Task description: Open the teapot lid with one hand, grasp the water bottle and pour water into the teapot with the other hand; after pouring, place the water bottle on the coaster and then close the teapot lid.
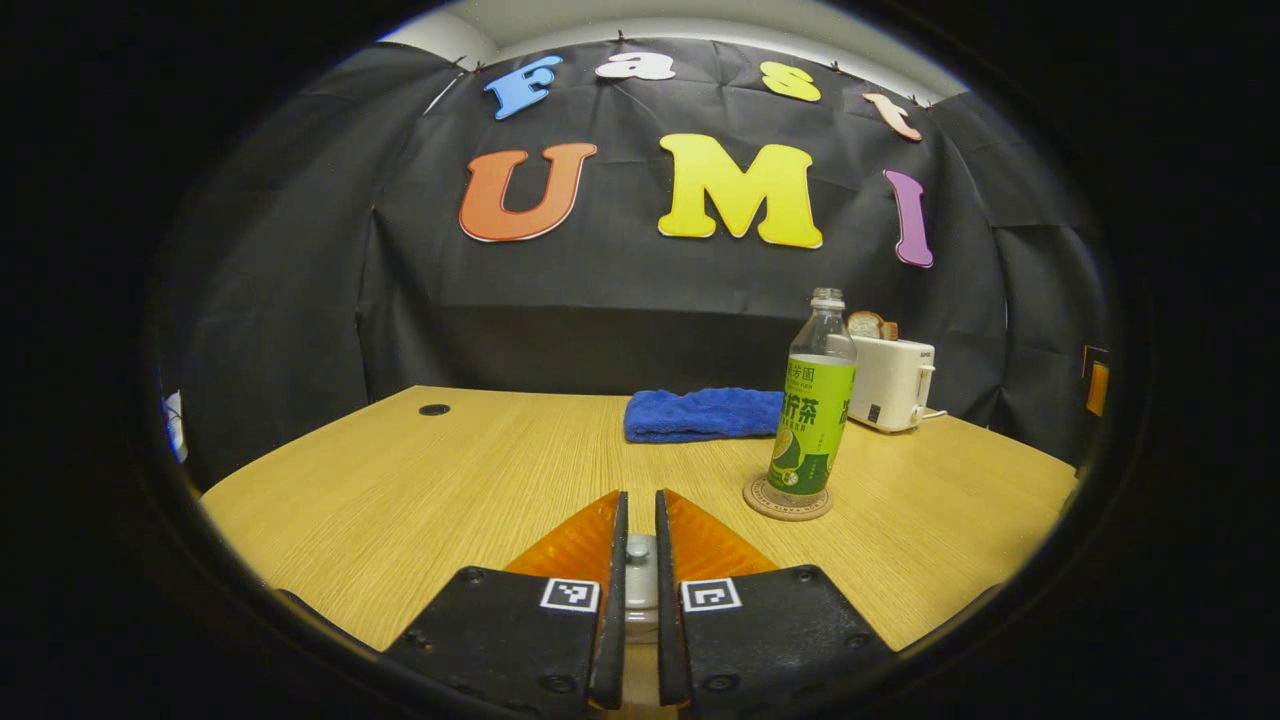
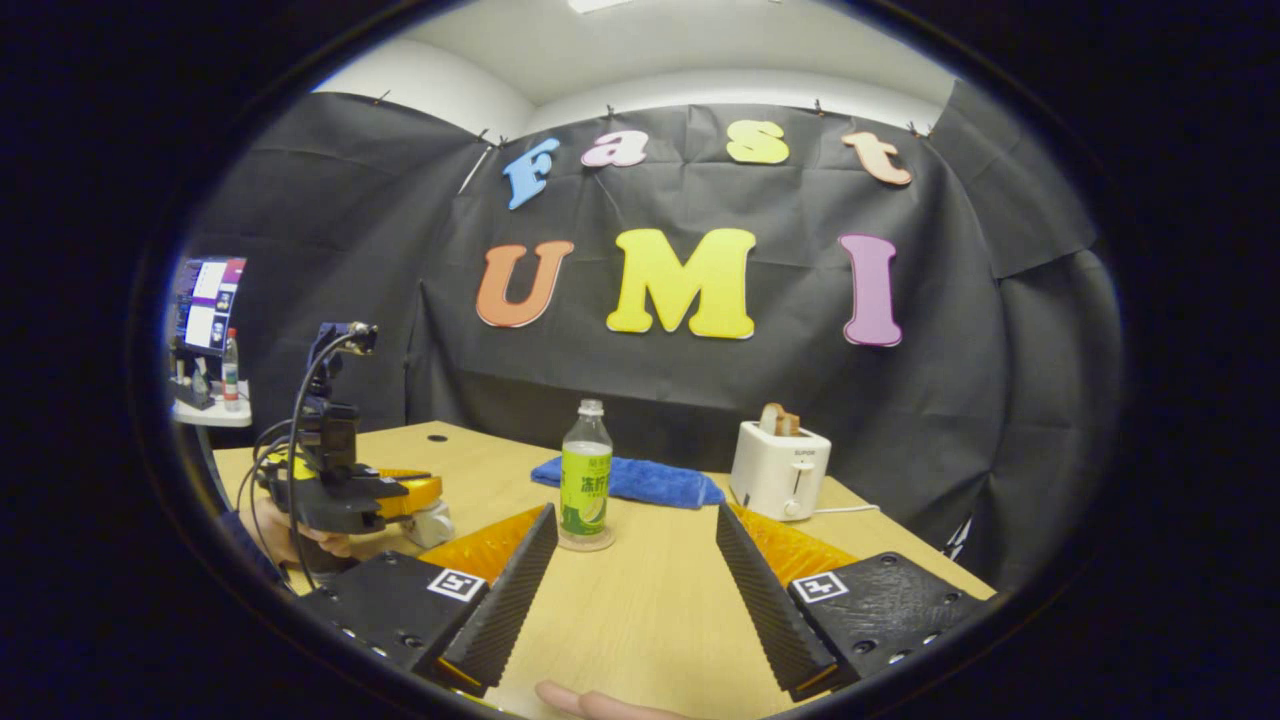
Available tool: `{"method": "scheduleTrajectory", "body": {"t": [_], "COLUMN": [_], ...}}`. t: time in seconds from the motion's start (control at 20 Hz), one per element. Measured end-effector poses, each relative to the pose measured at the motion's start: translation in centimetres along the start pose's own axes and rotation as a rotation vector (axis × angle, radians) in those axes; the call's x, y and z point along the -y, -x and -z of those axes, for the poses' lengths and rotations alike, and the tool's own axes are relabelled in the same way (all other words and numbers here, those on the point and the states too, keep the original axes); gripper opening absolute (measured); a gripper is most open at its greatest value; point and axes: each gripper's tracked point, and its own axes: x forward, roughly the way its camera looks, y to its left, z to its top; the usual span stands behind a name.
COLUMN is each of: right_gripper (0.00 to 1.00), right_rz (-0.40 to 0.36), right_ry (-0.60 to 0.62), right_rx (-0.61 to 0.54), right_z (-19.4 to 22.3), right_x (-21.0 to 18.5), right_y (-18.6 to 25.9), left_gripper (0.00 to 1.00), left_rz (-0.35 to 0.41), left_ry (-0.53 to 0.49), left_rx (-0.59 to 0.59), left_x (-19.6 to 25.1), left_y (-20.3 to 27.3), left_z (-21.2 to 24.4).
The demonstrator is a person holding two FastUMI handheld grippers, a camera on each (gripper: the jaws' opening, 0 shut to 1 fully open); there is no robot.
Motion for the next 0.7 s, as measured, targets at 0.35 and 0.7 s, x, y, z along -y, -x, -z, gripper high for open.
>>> {"method": "scheduleTrajectory", "body": {"t": [0.35,0.7], "right_gripper": [0.95,0.95], "right_rz": [0.039,0.062], "right_ry": [-0.087,-0.136], "right_rx": [-0.027,-0.022], "right_z": [0.9,0.8], "right_x": [3.1,5.1], "right_y": [-0.8,-1.1], "left_gripper": [0.29,0.63], "left_rz": [0.098,0.109], "left_ry": [0.01,0.062], "left_rx": [-0.038,-0.091], "left_x": [0.5,0.6], "left_y": [0.1,0.1], "left_z": [0.1,-0.4]}}
